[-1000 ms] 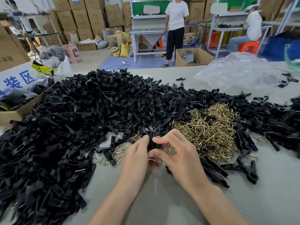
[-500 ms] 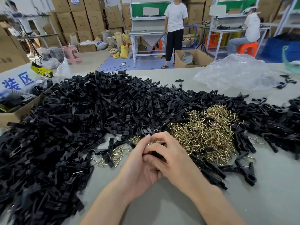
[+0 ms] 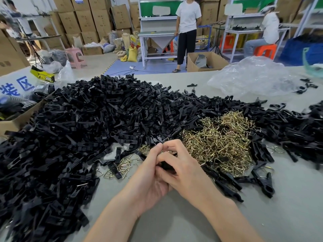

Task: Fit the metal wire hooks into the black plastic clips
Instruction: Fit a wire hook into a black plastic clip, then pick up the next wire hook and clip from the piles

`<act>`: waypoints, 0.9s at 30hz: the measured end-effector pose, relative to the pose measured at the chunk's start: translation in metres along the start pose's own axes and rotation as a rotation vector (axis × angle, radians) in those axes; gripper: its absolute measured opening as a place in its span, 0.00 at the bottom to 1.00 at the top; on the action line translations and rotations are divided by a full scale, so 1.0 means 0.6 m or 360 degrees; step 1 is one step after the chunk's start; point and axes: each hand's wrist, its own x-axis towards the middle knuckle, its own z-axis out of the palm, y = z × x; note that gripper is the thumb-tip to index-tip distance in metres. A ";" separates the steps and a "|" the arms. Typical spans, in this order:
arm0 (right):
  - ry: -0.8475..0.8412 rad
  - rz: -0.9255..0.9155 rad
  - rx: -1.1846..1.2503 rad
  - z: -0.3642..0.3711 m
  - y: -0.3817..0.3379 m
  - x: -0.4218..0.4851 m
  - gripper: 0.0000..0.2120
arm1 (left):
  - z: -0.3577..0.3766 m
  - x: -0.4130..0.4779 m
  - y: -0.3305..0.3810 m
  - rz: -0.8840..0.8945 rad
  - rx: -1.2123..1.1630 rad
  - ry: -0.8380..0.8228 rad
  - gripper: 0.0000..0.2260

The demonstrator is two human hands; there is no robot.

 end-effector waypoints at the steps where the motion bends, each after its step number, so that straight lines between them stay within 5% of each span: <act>1: -0.0006 0.0007 0.0013 -0.001 0.000 0.000 0.06 | 0.000 0.001 -0.002 0.0012 0.0005 0.0017 0.18; 12: 0.0267 -0.0024 -0.0220 -0.022 0.012 -0.001 0.08 | -0.005 0.003 -0.001 0.0188 0.0068 0.0158 0.19; 15: 0.0362 0.0242 0.0028 -0.030 0.023 -0.002 0.07 | -0.013 0.005 0.001 0.0437 0.0244 0.0282 0.12; 22: 0.0204 0.0640 0.0477 -0.033 0.015 -0.011 0.11 | -0.015 -0.006 -0.006 0.0614 0.0552 0.0197 0.17; 27: 0.0658 0.0787 0.0854 -0.083 0.002 -0.011 0.10 | -0.018 -0.002 -0.005 0.0568 0.0487 0.0284 0.19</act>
